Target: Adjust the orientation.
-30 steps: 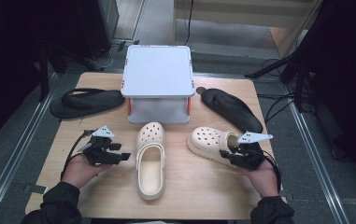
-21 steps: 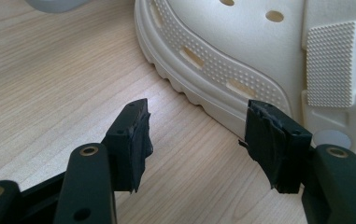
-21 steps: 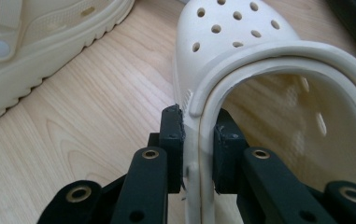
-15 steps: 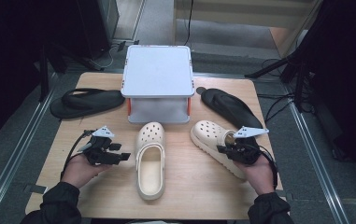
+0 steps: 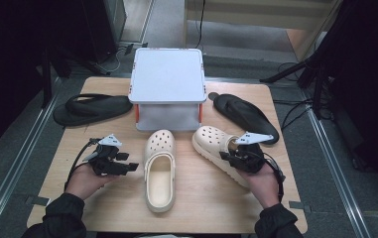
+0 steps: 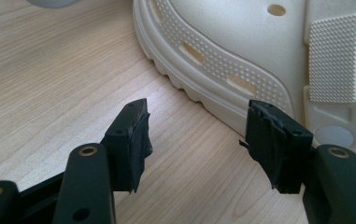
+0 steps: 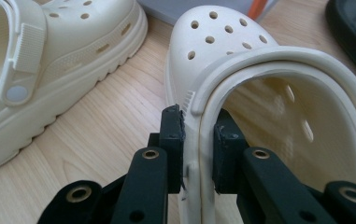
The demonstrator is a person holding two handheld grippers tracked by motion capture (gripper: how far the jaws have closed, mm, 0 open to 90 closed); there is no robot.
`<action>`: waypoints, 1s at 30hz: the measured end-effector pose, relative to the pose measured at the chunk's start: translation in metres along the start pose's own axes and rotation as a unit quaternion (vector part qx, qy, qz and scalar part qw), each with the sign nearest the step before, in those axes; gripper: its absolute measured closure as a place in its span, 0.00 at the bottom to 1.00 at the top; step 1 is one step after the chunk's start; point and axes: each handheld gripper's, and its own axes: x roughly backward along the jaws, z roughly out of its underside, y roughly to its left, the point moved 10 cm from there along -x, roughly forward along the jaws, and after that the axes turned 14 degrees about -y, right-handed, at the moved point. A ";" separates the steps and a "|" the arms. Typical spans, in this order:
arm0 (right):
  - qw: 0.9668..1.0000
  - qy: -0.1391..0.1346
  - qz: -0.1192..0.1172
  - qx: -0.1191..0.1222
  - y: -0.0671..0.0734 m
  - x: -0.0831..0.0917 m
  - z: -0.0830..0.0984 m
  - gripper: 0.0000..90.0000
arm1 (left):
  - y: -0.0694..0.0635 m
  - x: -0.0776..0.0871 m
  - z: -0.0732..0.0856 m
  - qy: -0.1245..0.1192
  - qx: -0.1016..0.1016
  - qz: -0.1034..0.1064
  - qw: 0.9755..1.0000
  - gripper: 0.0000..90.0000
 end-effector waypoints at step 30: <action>0.999 -0.032 -0.026 -0.017 0.017 0.016 -0.016 0.88 | 0.000 0.001 0.000 -0.005 -0.006 0.001 1.000 0.45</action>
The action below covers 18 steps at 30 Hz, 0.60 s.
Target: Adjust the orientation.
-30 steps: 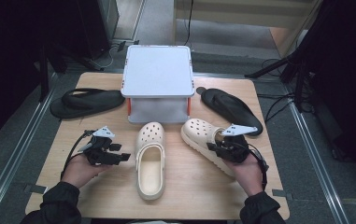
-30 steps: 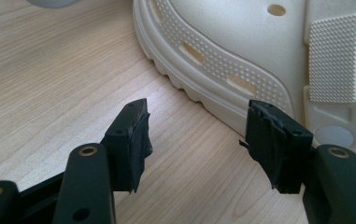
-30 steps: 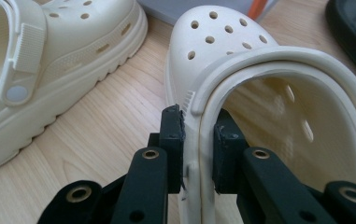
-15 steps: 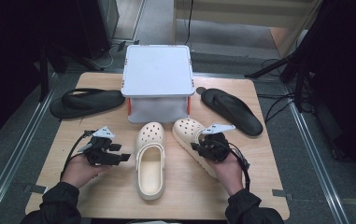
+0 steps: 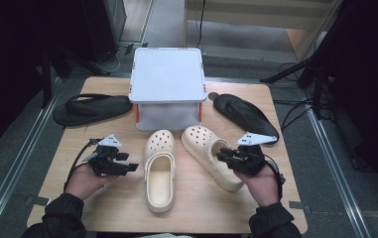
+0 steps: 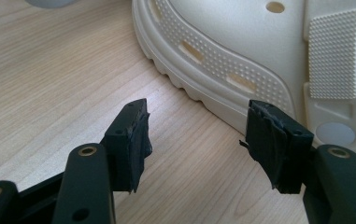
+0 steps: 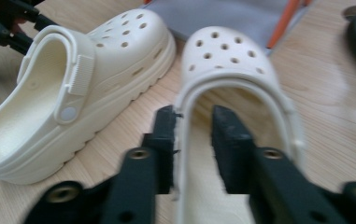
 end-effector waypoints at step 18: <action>0.997 0.028 0.059 0.028 -0.079 -0.017 0.014 1.00 | 0.000 0.001 -0.005 -0.008 0.003 -0.007 1.000 0.47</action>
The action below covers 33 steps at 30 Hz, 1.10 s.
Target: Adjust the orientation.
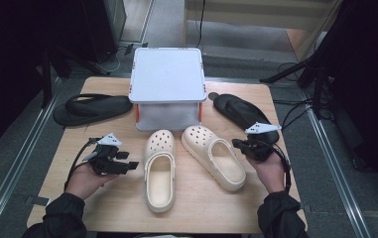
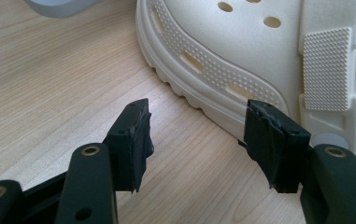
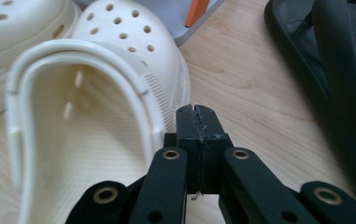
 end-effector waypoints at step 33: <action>0.997 0.019 -0.062 -0.035 0.015 -0.028 0.002 1.00 | -0.010 -0.012 -0.003 0.001 0.018 0.031 0.999 0.97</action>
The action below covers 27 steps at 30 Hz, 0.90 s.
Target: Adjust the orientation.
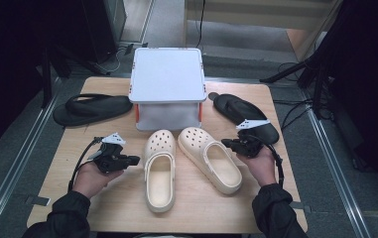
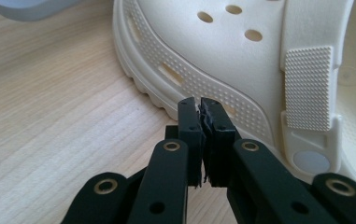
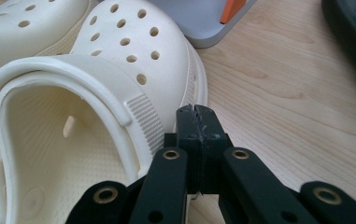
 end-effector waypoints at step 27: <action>0.999 0.021 -0.025 0.009 0.039 -0.006 0.008 0.99 | -0.008 -0.009 0.005 0.014 -0.009 0.006 1.000 0.95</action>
